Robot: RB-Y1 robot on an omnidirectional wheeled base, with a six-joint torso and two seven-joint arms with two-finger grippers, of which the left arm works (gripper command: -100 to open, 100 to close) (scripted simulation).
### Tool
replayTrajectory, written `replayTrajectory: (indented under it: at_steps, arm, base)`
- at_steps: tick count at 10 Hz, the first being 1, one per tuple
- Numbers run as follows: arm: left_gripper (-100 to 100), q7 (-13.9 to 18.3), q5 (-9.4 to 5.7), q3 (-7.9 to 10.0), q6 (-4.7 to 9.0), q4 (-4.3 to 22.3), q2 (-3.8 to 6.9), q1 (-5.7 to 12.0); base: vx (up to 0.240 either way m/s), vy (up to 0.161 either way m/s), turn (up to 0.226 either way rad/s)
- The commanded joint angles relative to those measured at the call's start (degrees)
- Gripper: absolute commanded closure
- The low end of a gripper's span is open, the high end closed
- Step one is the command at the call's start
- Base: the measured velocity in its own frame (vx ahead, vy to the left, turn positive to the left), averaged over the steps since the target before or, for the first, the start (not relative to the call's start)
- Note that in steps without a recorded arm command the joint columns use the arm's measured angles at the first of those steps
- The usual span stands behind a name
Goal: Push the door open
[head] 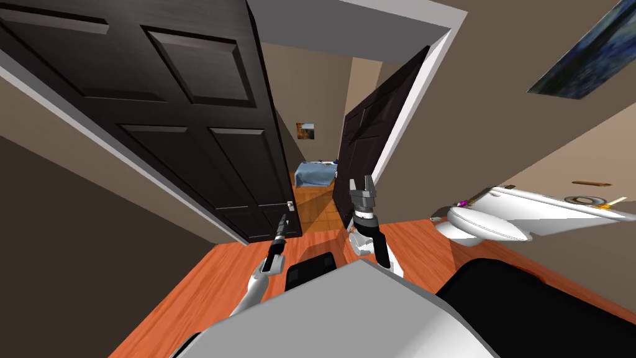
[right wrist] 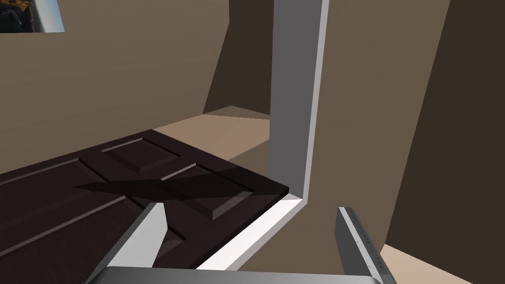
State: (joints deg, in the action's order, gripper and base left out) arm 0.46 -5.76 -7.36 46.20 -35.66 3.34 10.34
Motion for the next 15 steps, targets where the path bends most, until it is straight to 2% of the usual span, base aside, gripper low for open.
replayTrajectory:
  at_steps: [1, 3, 6, 12, 13, 15]
  arm:
    - [-100, 0.17, 0.03, -0.37, -0.22, 1.46, -0.34, 0.46]
    - [-100, 0.11, -0.10, -0.04, 0.06, 1.46, 0.15, 0.61]
    - [-100, 0.04, -0.21, 0.20, 0.30, 1.67, 0.35, 0.54]
    - [-100, -0.08, -0.41, 0.62, 0.64, 1.88, -0.06, 0.35]
    - [100, -0.08, -0.41, 0.62, 0.64, 1.88, -0.06, 0.35]
    - [100, -0.08, -0.41, 0.62, 0.64, 1.88, -0.06, 0.35]
  base:
    - [0.041, 0.162, -0.142]
    - [0.065, 0.030, -0.029]
    - [0.186, -0.014, -0.026]
    - [0.161, -0.007, -0.019]
    - [-0.022, -0.001, -0.002]
    - [-0.025, 0.003, -0.007]
